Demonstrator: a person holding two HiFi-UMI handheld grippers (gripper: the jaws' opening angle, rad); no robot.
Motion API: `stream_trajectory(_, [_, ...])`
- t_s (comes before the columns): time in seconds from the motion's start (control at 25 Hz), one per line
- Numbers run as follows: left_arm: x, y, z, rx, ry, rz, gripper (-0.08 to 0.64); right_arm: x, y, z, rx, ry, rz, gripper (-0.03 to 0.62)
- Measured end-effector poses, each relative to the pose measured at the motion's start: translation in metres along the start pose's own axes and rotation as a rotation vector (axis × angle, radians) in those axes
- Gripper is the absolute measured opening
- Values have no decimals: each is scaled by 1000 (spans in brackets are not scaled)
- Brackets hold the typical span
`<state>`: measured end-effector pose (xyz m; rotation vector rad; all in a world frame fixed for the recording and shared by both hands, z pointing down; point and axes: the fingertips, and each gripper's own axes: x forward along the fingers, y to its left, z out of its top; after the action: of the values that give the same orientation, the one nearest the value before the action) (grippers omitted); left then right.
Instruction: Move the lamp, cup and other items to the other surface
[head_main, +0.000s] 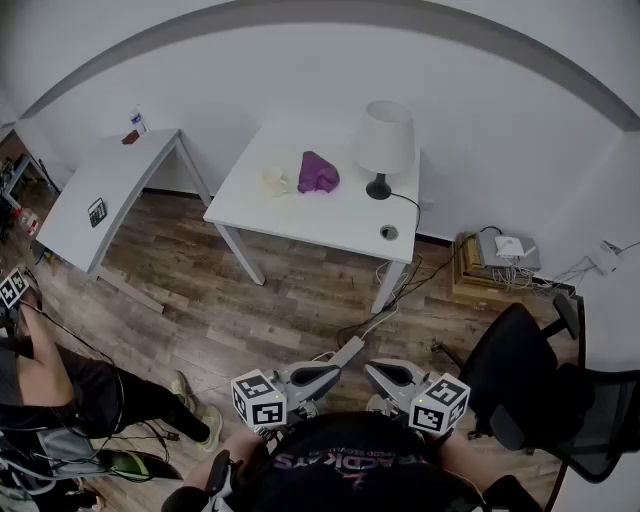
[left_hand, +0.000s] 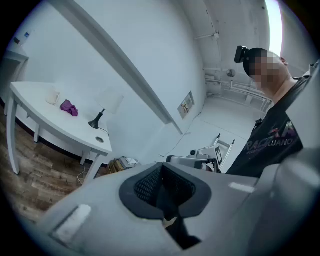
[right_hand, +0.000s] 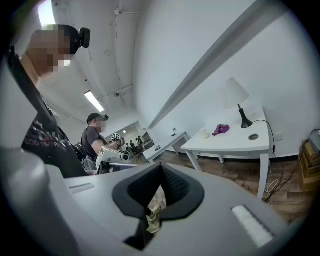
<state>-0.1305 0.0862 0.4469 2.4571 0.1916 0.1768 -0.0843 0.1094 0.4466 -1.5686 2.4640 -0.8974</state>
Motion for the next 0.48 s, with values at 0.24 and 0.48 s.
stream_trajectory(0.24, [-1, 1, 1, -3, -1, 1, 0, 2, 2, 4, 2, -11, 1, 3])
stream_trajectory(0.48, [0, 3, 1, -9, 5, -3, 0, 3, -1, 2, -3, -3, -2, 3])
